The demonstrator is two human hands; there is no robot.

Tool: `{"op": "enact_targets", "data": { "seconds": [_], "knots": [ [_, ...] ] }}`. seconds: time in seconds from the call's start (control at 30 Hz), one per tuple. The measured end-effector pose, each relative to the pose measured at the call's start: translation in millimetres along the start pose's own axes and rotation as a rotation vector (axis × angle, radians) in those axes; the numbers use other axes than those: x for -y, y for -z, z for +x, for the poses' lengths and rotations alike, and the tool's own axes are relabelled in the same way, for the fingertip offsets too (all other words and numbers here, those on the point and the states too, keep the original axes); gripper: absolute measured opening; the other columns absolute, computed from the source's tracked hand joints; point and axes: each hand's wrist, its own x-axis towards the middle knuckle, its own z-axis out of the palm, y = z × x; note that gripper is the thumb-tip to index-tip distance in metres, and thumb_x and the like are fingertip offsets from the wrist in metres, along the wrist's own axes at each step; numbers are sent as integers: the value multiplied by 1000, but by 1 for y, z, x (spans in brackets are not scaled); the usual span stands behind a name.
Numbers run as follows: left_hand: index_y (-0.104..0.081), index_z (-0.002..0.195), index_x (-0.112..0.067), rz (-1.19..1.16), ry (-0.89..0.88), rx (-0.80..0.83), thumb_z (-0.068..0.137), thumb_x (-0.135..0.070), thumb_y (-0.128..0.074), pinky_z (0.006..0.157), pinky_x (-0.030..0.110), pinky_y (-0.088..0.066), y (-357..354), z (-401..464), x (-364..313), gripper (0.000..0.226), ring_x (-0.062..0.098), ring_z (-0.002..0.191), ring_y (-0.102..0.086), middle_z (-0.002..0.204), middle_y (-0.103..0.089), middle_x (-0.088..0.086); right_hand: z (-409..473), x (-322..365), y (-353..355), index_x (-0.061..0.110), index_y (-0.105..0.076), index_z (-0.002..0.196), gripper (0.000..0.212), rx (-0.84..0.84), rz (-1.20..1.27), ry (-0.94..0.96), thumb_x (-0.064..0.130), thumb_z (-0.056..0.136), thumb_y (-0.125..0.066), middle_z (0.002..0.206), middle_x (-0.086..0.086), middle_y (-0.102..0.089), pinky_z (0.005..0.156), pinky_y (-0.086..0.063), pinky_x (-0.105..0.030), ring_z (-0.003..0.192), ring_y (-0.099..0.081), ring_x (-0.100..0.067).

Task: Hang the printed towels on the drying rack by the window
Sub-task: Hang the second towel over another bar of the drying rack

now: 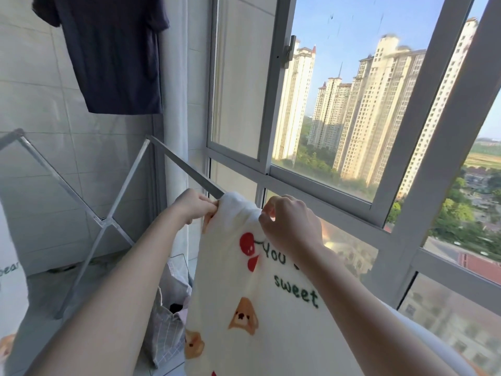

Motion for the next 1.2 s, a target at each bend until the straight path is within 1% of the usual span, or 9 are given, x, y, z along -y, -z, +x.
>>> {"op": "enact_targets", "data": {
  "seconds": [0.2,0.27,0.37,0.5,0.6,0.73,0.97,1.1,1.2],
  "knots": [
    [-54,60,-15,-592,85,-280,84,-5,-54,29,8,-26,16,43,-3,25,5,21,-36,36,-49,-2,17,4,-12,16,-65,89,20,3,11,-5,22,86,-46,96,-1,-62,58,-42,-29,80,-57,-22],
    [-59,64,-14,-606,17,-385,84,-4,-52,32,13,-38,24,58,-4,23,9,36,-54,37,-58,-5,22,6,-16,18,-65,88,19,-14,27,-4,23,85,-46,96,0,-62,59,-43,-30,81,-57,-22],
    [-66,96,-1,-543,-70,-479,83,-1,-47,75,31,-55,33,85,-3,22,29,85,-65,90,-72,16,28,9,-25,20,-65,90,21,-27,22,18,26,86,-46,97,2,-61,57,-42,-28,82,-57,-21],
    [-39,132,-4,-300,-79,-414,84,-14,-53,102,38,-39,38,118,2,52,33,121,-47,132,-49,22,37,9,-39,23,-62,100,23,-11,-8,14,30,87,-45,106,2,-59,56,-30,-28,94,-56,-21],
    [-12,144,-16,-30,88,-363,83,-33,-56,104,39,-33,34,124,14,77,35,132,-32,147,-22,22,42,8,-48,25,-55,114,30,64,-42,4,32,87,-43,115,1,-56,63,-32,-29,102,-54,-23],
    [-52,119,-6,165,71,-250,84,-31,-49,79,33,-44,17,117,35,44,34,107,-55,122,-56,20,43,10,-59,24,-52,116,32,152,-95,11,34,88,-41,116,-1,-54,65,-39,-31,101,-56,-26],
    [-58,97,-7,-245,48,-24,89,-47,-45,47,25,-48,-17,100,37,43,19,62,-64,76,-65,5,43,10,-59,25,-54,115,30,140,-93,20,32,88,-42,111,-1,-55,61,-41,-30,95,-56,-25],
    [-57,69,-11,-242,28,-106,90,-28,-48,42,22,-40,-18,99,32,28,15,49,-51,66,-57,4,43,10,-58,25,-56,114,30,118,-88,29,31,88,-43,111,-1,-55,60,-42,-30,93,-56,-24],
    [-63,80,-4,-280,70,-236,84,-14,-53,34,18,-40,-8,101,27,15,16,40,-54,59,-59,7,43,11,-56,26,-56,117,31,95,-68,28,31,89,-43,118,-1,-56,63,-40,-30,101,-55,-24]
  ]
}}
